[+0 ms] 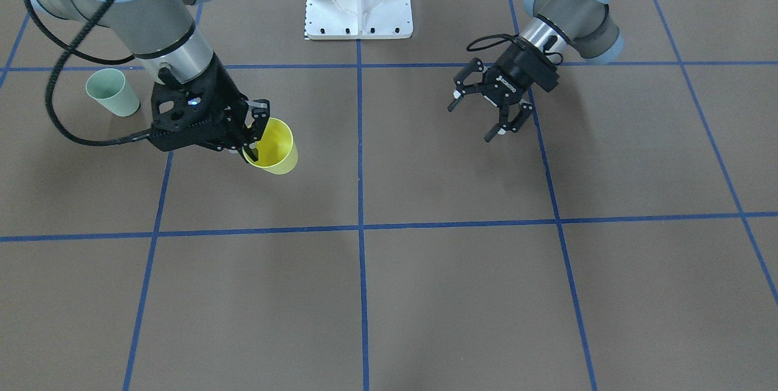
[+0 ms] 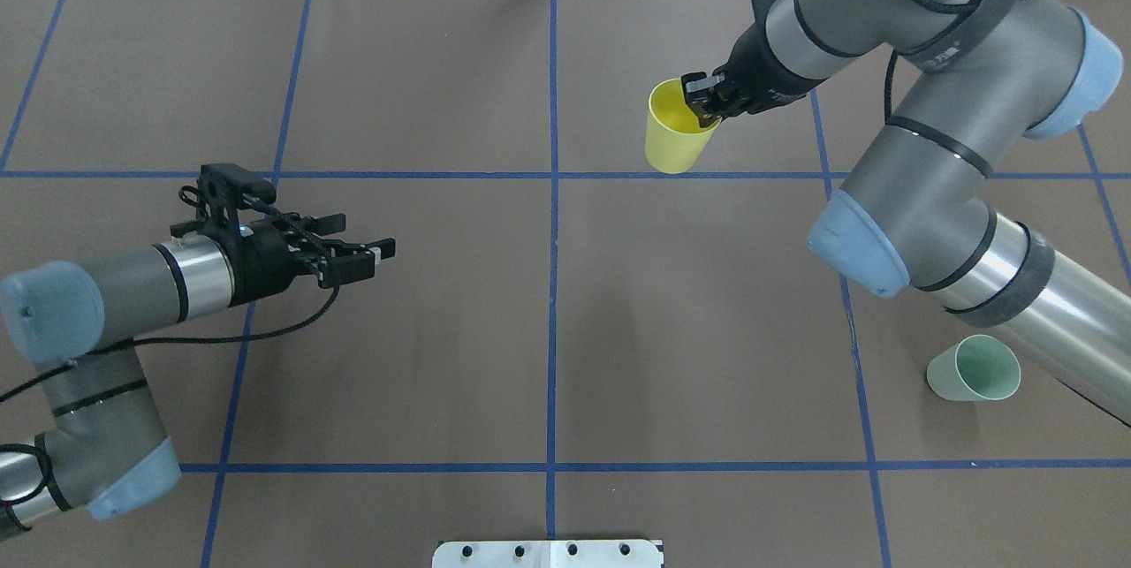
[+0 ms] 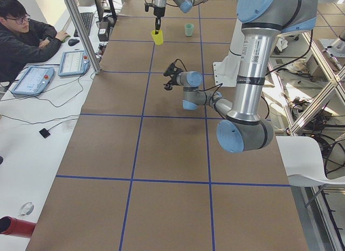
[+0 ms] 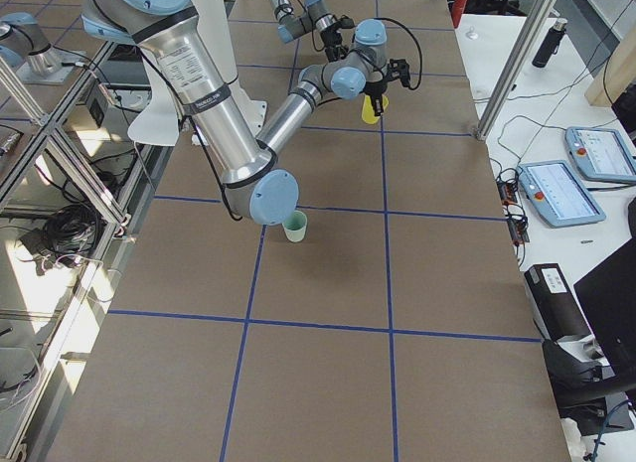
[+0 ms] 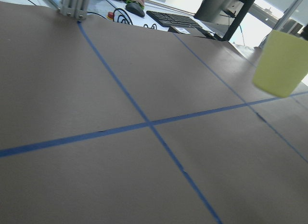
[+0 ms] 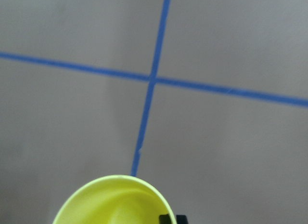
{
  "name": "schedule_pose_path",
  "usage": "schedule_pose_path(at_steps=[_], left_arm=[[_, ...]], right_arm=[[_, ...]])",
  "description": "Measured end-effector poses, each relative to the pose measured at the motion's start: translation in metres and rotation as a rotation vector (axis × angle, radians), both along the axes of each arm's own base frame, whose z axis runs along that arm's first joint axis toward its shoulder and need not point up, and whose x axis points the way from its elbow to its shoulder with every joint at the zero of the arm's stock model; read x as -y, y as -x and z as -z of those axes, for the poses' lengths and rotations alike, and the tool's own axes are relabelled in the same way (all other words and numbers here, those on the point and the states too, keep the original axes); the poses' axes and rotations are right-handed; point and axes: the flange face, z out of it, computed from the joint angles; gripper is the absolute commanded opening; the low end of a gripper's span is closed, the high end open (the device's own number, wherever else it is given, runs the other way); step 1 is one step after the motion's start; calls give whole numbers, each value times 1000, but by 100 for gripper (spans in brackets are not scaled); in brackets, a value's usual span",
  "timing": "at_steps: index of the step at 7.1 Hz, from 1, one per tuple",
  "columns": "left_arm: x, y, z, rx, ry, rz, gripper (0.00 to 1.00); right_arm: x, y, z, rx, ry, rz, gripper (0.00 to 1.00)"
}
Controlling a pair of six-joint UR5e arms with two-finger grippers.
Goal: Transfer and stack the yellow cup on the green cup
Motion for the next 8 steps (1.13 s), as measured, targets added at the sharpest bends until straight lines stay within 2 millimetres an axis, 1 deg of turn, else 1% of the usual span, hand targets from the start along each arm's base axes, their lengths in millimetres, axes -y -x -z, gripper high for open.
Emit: schedule_pose_path(at_steps=[1,2,3,4,5,6,7,8], left_arm=[[43,41,-15,95,86,3,100],[81,86,-29,183,175,2,100],[111,131,-44,287,226,-7,100],[131,169,-60,386,255,-11,100],[145,205,-74,464,281,-15,100],[153,237,-86,511,297,-32,100],[156,260,-95,527,309,-47,100],[158,273,-101,529,319,-59,100]], right_arm=[[5,-31,-15,-28,-36,-24,0],[10,-56,-34,-59,-51,-39,0],[9,-79,-62,-99,-55,-41,0],[-3,-100,-91,-133,-52,-34,0],[-26,-121,-117,-156,-40,-27,0],[-53,-140,-137,-171,-22,-20,0],[-79,-156,-156,-183,5,-9,0],[-101,-167,-176,-192,50,10,0]])
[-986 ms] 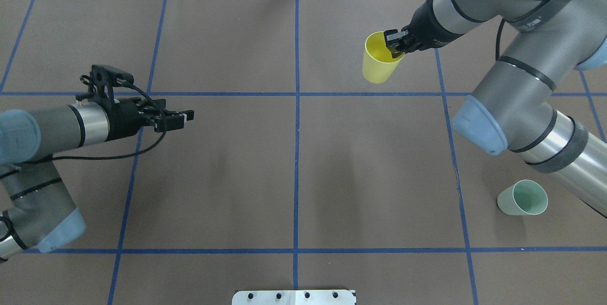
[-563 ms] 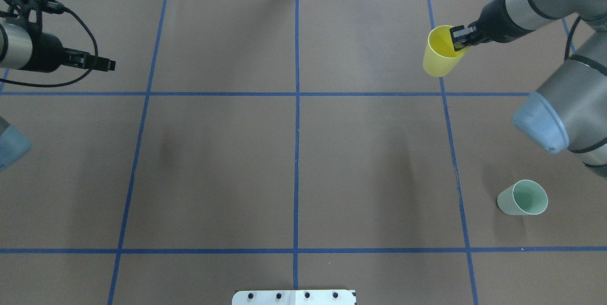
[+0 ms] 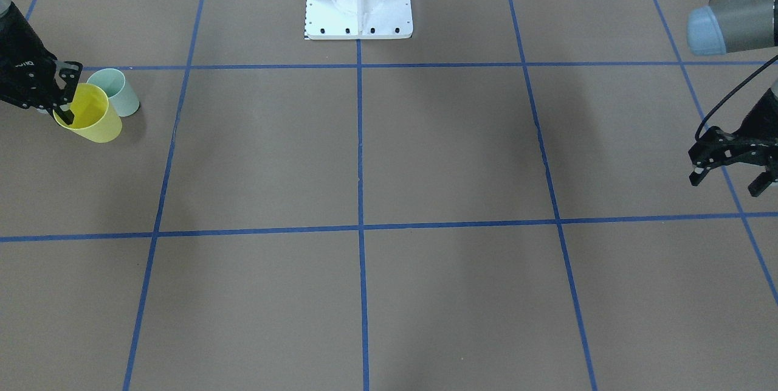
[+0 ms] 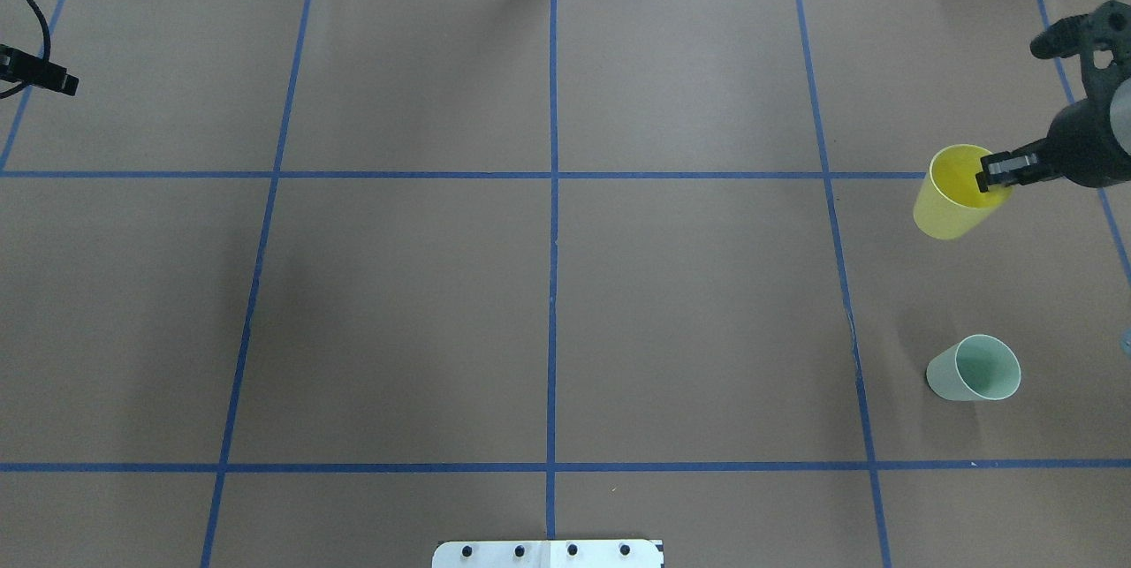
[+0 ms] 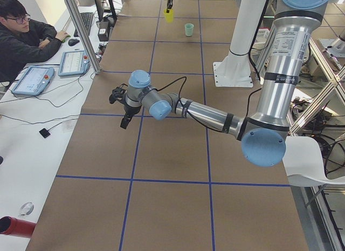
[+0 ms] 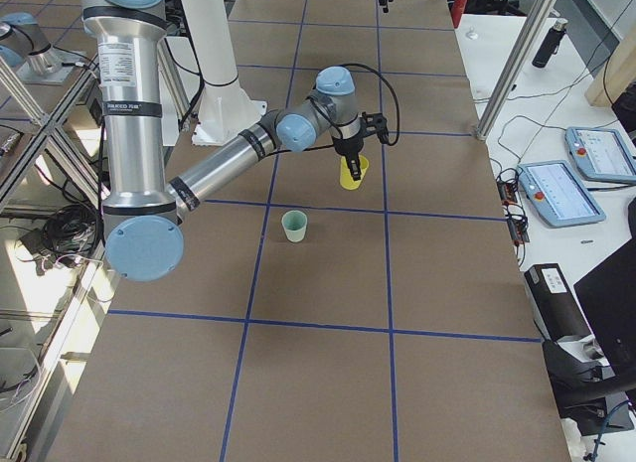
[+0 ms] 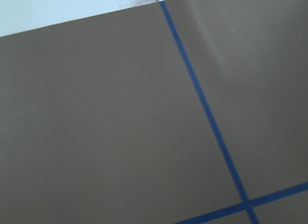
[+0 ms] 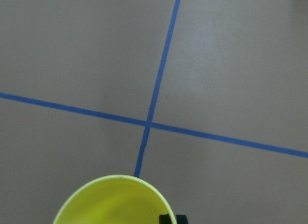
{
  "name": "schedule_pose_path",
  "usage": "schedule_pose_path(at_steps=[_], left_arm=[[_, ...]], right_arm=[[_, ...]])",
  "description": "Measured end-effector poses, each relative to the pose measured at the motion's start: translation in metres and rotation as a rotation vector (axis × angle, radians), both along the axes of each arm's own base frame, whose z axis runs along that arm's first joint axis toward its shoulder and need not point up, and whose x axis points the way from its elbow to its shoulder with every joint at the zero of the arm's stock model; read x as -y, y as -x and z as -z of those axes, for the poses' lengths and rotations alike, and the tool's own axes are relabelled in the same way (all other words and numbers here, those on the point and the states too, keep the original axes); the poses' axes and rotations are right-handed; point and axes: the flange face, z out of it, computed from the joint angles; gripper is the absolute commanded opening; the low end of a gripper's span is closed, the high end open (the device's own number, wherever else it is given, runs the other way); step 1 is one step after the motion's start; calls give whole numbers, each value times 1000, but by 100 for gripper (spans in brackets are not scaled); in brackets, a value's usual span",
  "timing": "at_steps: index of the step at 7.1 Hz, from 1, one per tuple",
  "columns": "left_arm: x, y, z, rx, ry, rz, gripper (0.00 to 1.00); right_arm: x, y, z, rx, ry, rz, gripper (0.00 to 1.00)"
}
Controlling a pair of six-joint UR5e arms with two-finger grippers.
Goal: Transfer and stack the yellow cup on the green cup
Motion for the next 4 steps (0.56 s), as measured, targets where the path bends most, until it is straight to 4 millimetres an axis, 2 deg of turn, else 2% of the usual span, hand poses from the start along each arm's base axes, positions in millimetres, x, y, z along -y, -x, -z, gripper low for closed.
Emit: schedule_pose_path(at_steps=[2,4], left_arm=[[1,7,-5,0,10,-4,100],[1,8,-8,1,14,-4,100]], right_arm=[[-33,-7,-31,-3,90,50,0],[-53,6,-43,0,138,116,0]])
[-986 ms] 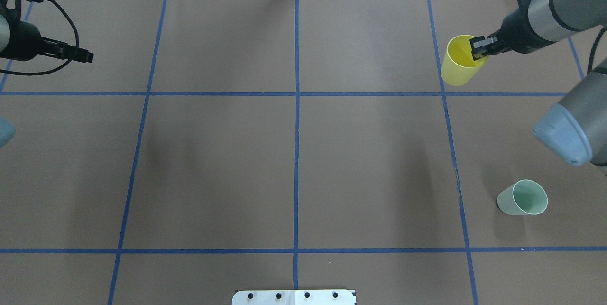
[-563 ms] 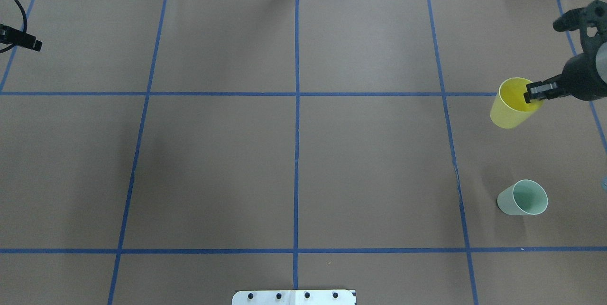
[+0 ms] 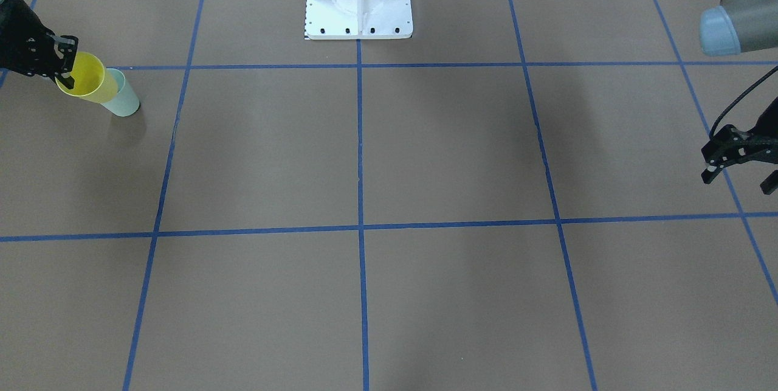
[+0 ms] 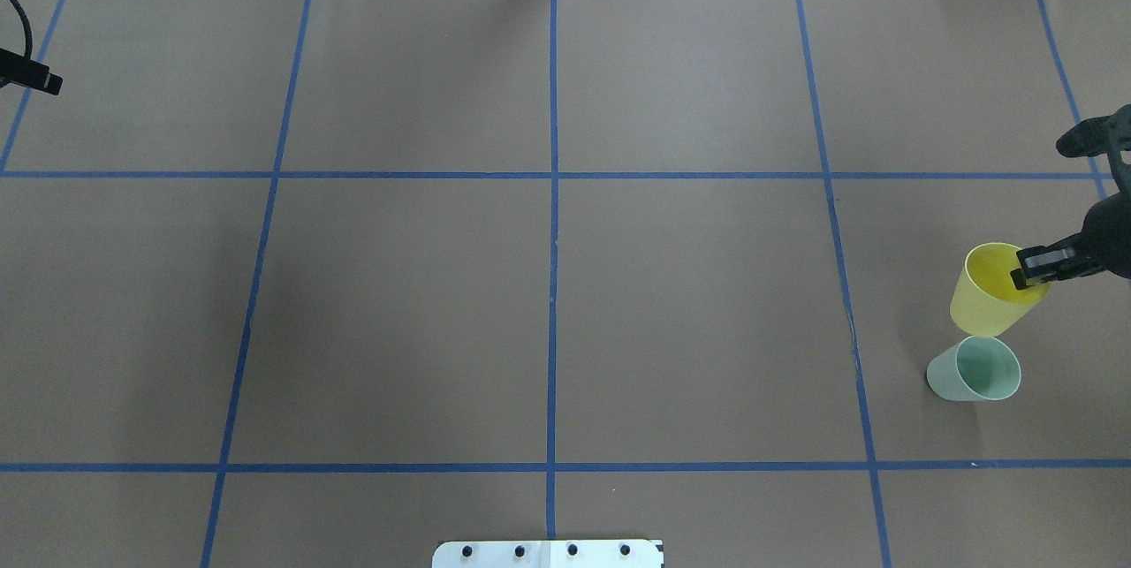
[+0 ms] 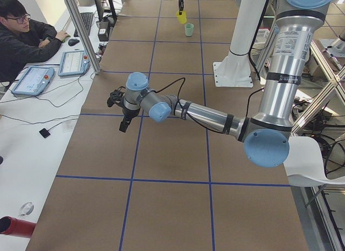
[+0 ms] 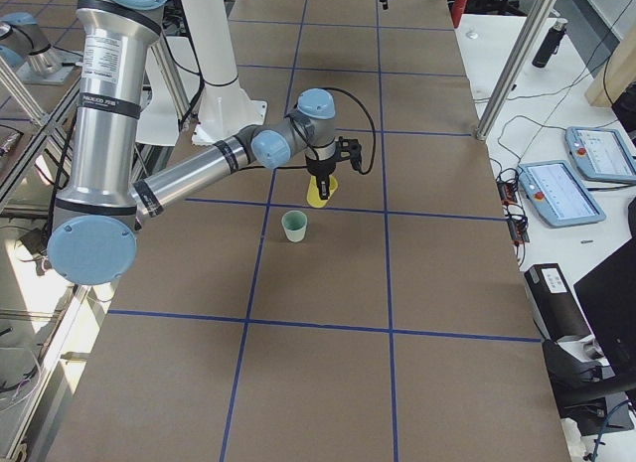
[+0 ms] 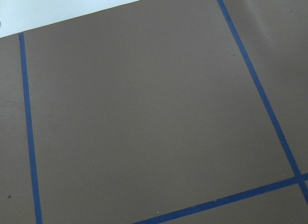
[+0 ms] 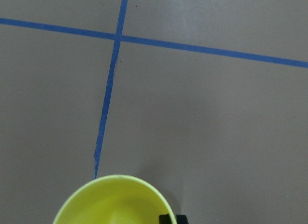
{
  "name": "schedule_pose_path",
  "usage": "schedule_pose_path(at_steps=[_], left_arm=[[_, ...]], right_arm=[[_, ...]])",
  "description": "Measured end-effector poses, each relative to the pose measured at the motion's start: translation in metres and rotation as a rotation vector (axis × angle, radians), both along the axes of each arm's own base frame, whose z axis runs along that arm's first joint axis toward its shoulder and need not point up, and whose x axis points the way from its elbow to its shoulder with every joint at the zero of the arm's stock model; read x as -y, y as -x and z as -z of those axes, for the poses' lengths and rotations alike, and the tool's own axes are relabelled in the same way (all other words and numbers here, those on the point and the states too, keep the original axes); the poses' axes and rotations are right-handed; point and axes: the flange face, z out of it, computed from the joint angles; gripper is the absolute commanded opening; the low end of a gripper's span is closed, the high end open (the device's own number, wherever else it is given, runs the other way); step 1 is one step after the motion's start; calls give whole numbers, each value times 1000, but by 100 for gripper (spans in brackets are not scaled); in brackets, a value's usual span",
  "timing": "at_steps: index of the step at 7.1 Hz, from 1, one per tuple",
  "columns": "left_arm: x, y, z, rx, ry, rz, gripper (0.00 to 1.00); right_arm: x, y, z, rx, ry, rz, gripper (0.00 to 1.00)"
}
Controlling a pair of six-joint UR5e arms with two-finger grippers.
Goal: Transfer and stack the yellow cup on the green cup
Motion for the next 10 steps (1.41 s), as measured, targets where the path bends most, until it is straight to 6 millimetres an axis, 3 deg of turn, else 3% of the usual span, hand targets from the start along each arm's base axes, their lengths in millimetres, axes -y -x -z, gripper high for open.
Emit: schedule_pose_path(at_steps=[3,9,10], left_arm=[[1,1,-4,4,4,-1,100],[2,1,-4,4,1,-2,100],[2,1,-4,4,0,-2,100]], right_arm=[[-11,8,-17,-19,44,36,0],[-12,20,-45,-62,86,57,0],[-12,19,-47,-65,89,57,17]])
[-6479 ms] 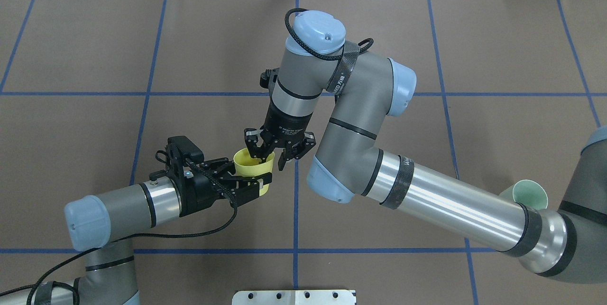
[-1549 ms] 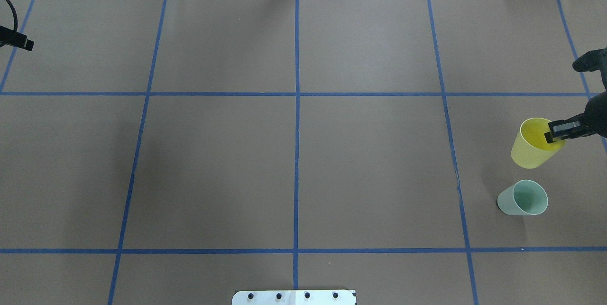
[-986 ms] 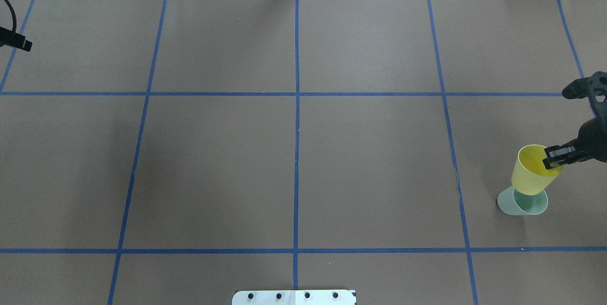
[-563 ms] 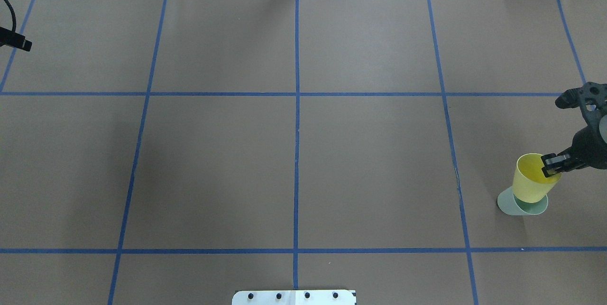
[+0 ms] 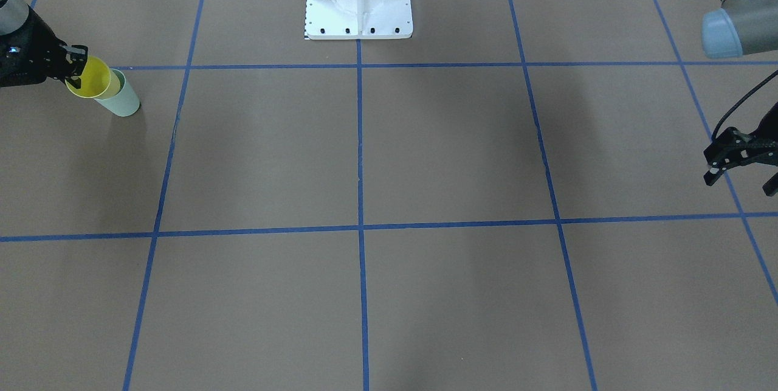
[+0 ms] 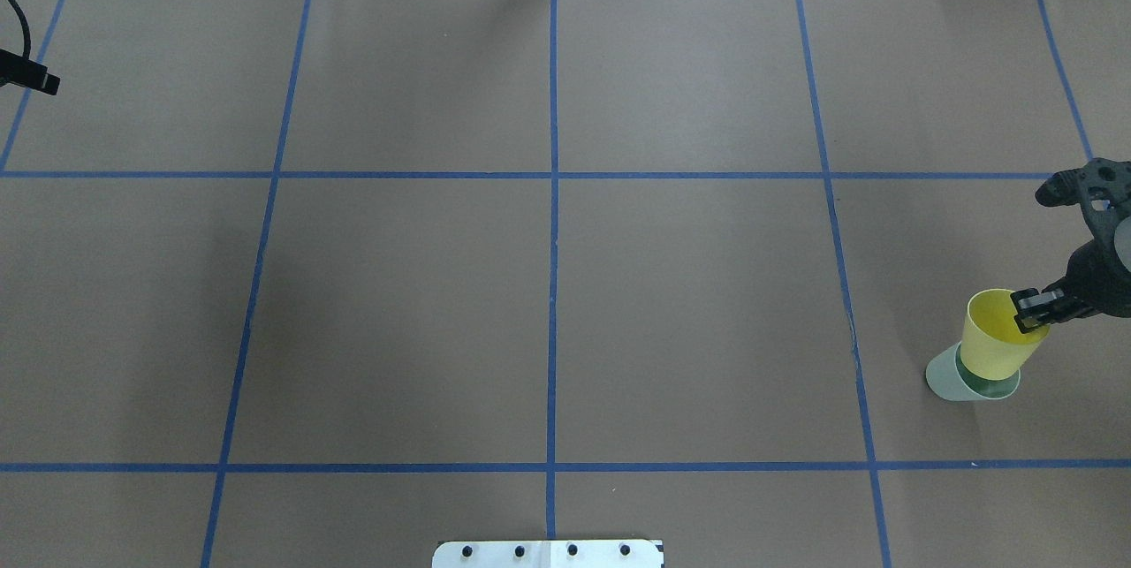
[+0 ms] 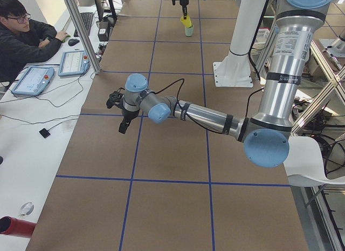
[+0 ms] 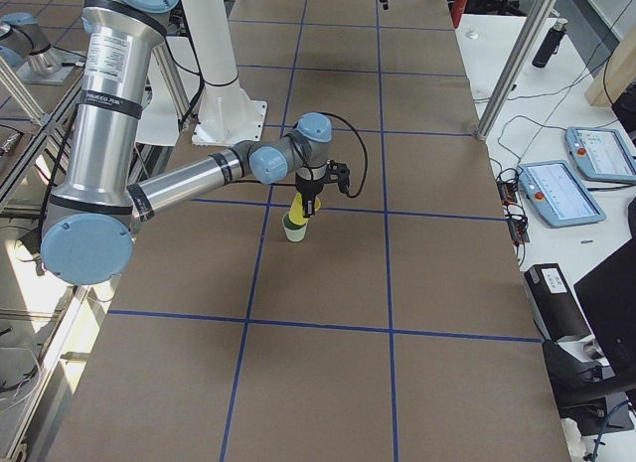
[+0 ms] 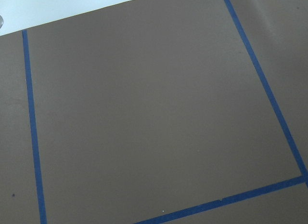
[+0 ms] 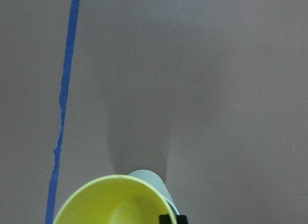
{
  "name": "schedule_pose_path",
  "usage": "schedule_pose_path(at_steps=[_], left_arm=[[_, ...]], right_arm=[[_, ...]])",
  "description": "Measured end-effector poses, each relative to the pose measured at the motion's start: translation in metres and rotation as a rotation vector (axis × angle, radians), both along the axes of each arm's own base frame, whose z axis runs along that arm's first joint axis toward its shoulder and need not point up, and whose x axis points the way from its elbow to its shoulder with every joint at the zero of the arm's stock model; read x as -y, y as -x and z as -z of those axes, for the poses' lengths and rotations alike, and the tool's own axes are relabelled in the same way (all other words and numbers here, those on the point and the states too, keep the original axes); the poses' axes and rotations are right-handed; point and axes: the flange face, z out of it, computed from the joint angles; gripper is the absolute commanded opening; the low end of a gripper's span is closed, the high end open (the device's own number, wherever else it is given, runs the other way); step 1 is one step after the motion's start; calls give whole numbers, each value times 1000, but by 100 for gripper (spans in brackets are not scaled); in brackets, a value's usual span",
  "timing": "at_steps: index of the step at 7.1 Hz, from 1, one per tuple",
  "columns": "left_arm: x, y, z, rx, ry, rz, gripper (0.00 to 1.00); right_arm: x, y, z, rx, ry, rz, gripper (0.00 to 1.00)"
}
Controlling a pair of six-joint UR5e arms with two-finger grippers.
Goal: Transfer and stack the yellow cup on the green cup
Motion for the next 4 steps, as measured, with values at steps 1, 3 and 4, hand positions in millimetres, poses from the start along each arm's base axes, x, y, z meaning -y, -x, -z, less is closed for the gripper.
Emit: schedule_pose_path(at_steps=[1,3,4], left_arm=[[0,0,0,-1,-1,0,100],[0,1,2,-2,-2,2,100],[1,3,2,-2,-1,5,100]], right_arm=[[0,0,-1,-1,2,0,79],[-1,0,-1,1,6,3,100],[-1,0,0,4,5,4,100]])
